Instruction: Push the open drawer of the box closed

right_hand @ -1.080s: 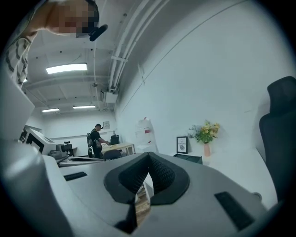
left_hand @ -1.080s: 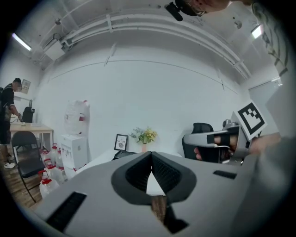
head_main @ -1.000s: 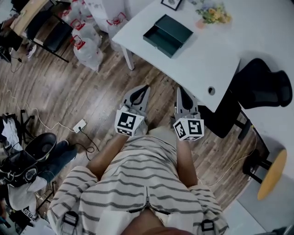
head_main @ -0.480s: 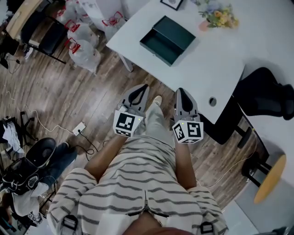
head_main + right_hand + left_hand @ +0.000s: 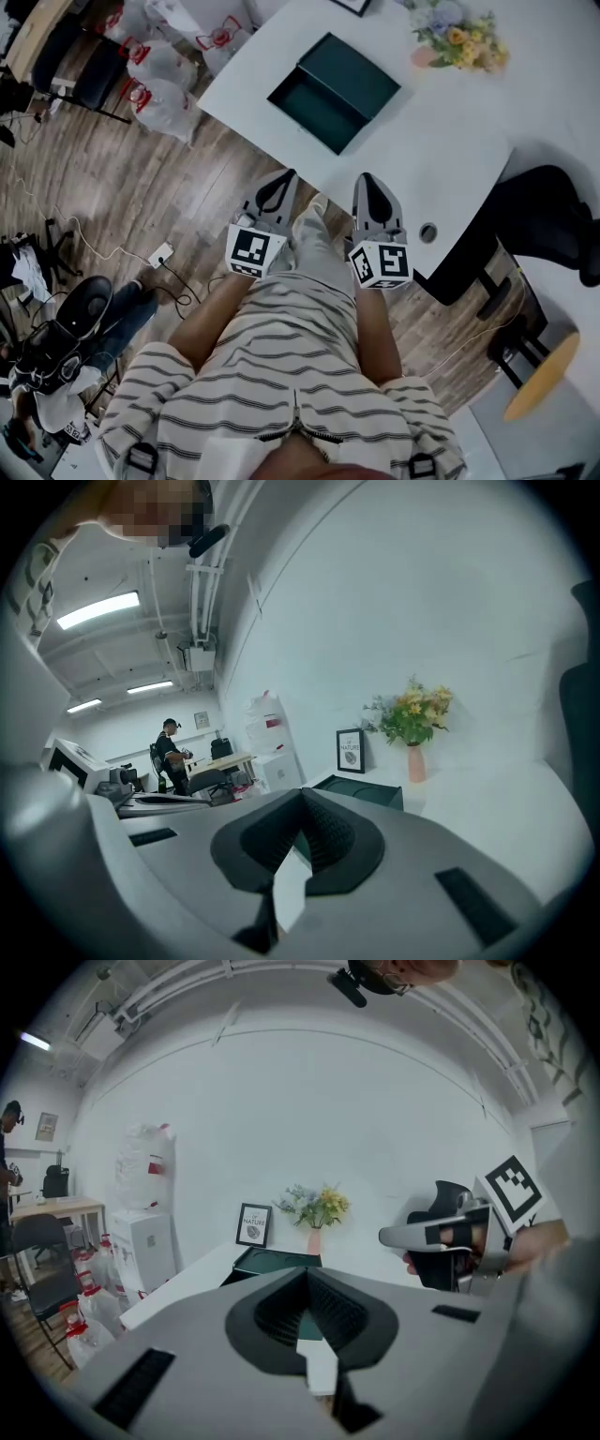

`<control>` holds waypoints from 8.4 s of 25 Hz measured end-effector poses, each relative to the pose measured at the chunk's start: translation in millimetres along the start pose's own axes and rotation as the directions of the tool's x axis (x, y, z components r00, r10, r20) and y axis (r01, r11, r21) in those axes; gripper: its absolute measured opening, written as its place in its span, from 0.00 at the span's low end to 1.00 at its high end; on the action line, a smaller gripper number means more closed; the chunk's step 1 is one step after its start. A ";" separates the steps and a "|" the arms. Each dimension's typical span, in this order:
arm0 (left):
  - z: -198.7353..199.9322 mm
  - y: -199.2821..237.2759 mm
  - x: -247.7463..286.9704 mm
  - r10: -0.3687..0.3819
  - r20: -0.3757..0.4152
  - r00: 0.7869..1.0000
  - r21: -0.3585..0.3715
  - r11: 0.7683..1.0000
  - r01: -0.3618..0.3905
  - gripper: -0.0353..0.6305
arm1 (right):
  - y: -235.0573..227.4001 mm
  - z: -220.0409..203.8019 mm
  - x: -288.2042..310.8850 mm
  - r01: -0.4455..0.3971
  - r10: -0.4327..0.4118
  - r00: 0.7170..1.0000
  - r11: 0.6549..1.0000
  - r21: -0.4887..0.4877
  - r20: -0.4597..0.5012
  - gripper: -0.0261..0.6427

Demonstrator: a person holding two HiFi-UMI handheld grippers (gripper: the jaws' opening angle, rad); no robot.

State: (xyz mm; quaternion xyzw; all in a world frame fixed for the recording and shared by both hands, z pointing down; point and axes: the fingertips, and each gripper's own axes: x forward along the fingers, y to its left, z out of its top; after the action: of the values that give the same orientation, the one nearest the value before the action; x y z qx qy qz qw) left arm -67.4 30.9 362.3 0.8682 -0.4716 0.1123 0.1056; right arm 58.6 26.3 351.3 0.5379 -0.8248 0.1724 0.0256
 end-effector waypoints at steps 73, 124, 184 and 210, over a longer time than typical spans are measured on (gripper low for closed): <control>-147.8 81.2 130.8 -0.046 -0.276 0.960 0.030 0.998 0.056 0.11 | -161.9 -100.9 178.9 0.261 -0.118 0.915 0.903 0.341 -0.386 0.19; -152.7 82.6 158.1 -0.019 -0.329 0.944 0.098 0.994 0.055 0.16 | -159.5 -103.1 179.7 0.231 -0.079 0.907 0.915 0.331 -0.414 0.19; -137.4 81.7 221.7 -0.038 -0.334 0.942 0.121 0.989 0.083 0.16 | -159.9 -102.4 180.1 0.220 -0.061 0.905 0.915 0.338 -0.421 0.20; -130.1 80.7 247.3 -0.049 -0.318 0.947 0.112 0.990 0.088 0.16 | -159.5 -103.7 180.4 0.211 -0.047 0.906 0.912 0.352 -0.422 0.20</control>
State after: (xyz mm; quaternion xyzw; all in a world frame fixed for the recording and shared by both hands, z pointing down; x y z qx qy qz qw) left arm -16.8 -171.1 565.4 0.8601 -0.4103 0.2745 0.1287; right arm 110.9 -157.5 530.8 0.5391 -0.7124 0.4380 0.0996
